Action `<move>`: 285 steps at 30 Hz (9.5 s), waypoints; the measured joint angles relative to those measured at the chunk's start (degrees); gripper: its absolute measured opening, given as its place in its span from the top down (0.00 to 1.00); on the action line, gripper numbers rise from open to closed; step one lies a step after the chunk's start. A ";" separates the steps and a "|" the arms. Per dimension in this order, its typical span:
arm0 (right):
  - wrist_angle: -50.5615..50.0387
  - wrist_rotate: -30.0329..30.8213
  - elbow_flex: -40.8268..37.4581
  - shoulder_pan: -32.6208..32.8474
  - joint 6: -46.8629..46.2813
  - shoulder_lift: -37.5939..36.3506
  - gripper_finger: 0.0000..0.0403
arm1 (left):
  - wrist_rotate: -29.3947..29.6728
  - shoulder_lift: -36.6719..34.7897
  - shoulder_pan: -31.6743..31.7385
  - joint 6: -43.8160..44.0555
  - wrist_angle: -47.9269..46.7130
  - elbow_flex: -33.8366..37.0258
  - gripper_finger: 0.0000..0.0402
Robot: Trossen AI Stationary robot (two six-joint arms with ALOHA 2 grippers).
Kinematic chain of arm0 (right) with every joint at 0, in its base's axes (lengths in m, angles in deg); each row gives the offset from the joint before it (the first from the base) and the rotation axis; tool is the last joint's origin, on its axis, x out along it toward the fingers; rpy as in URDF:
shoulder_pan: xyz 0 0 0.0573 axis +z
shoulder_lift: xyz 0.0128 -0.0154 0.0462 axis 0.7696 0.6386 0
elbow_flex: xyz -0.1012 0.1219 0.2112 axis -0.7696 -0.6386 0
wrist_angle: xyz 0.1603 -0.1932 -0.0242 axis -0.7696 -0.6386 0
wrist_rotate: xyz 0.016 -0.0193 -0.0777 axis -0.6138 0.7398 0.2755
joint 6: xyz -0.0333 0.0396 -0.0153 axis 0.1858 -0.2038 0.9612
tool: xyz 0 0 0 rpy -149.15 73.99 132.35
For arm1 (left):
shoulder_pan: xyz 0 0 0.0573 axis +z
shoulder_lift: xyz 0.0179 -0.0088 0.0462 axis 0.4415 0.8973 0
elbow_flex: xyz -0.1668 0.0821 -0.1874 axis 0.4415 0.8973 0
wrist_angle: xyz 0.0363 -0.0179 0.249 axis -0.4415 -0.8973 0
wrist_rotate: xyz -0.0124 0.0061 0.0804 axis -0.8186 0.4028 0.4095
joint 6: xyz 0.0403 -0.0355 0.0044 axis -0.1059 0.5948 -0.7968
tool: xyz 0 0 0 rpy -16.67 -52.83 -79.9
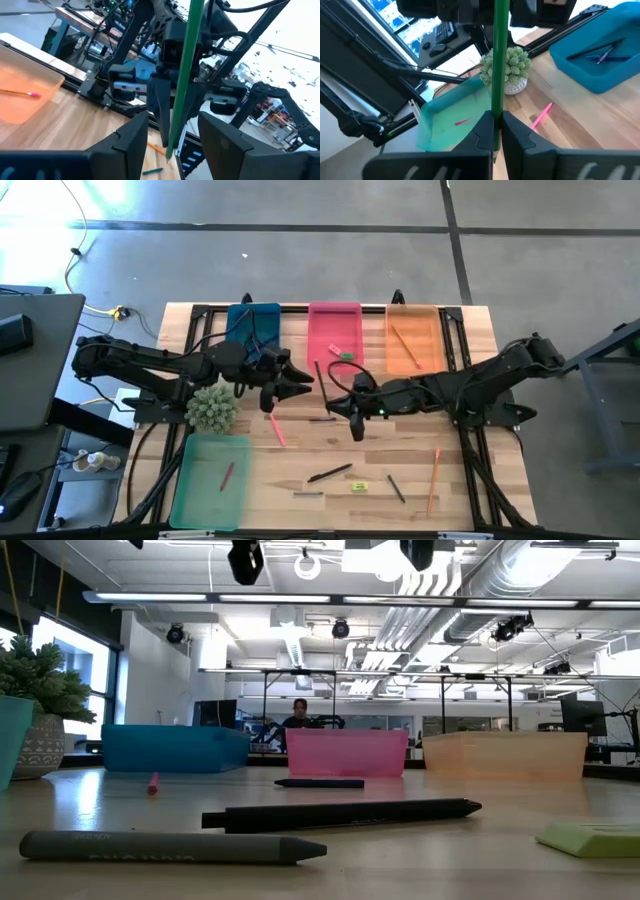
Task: Sort crayons/erasers/pens/pencils in bins
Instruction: Put the green pencil into the orange bin, then put the blue crayon into the green bin
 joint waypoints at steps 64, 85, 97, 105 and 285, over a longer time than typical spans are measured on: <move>-52.91 -7.14 0.01 -38.92 19.93 -13.06 0.99 | 11.49 -0.09 13.16 -2.87 -14.29 -0.07 0.60; -62.22 -10.69 -0.07 -62.51 24.81 -1.56 0.99 | 17.22 -0.07 12.66 -0.14 -21.95 -5.34 0.60; -65.34 -14.71 -0.07 -66.13 28.61 7.75 0.99 | 26.98 -0.07 12.64 2.39 -46.89 -12.13 0.60; -65.79 -14.52 -0.07 -66.50 29.95 11.83 0.98 | 26.28 -0.02 12.18 12.06 -56.02 -12.24 0.60; -63.76 -15.87 -0.04 -61.06 33.88 -9.37 0.91 | 16.69 35.18 -16.87 3.62 -73.41 -34.64 0.99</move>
